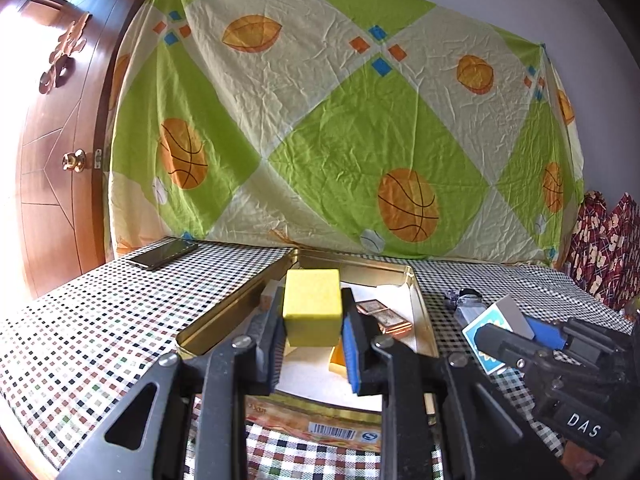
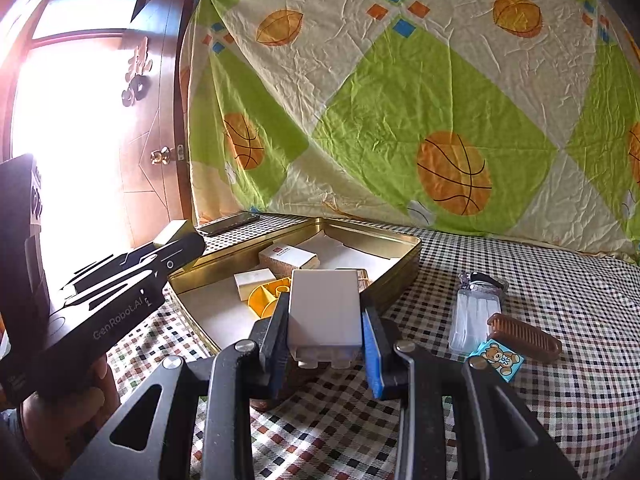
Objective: Organize rigid objects
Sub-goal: 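Release the yellow cube into the tin with the left tool while the right tool releases the brick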
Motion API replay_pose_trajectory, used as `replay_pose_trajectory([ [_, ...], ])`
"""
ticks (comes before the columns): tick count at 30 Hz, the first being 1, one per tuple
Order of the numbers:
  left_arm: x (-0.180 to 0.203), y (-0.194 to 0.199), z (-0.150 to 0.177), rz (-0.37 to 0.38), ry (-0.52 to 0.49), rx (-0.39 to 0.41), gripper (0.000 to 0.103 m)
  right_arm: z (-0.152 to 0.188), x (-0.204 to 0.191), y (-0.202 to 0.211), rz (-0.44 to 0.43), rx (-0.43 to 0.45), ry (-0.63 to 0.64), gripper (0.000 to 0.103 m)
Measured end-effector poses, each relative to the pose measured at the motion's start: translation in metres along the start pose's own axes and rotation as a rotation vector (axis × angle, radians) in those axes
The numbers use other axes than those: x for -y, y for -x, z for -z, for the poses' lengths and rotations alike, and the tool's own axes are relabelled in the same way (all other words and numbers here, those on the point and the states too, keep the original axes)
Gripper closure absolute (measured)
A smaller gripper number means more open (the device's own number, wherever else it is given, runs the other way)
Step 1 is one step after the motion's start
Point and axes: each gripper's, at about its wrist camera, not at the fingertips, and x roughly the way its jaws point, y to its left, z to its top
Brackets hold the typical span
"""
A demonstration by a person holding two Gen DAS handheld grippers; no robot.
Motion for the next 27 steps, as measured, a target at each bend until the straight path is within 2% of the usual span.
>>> replay_pose_trajectory([
  [8, -0.015, -0.012, -0.009, 0.01, 0.04, -0.075, 0.08, -0.012, 0.001, -0.008, -0.039, -0.035, -0.023, 0.069],
  [14, -0.024, -0.039, -0.023, 0.027, 0.033, -0.183, 0.08, -0.039, 0.005, -0.034, -0.049, -0.087, -0.01, 0.069],
  [18, -0.022, -0.061, -0.029, 0.041, 0.001, -0.264, 0.08, -0.055, 0.002, -0.062, -0.049, -0.137, 0.016, 0.069],
  [24, -0.017, -0.089, -0.032, 0.002, -0.069, -0.334, 0.08, -0.061, -0.005, -0.104, -0.025, -0.203, 0.051, 0.069],
  [26, -0.015, -0.095, -0.033, -0.018, -0.096, -0.344, 0.078, -0.06, -0.003, -0.116, -0.031, -0.227, 0.041, 0.069],
  [27, -0.016, -0.096, -0.033, -0.027, -0.098, -0.344, 0.071, -0.058, -0.002, -0.122, -0.035, -0.243, 0.039, 0.069],
])
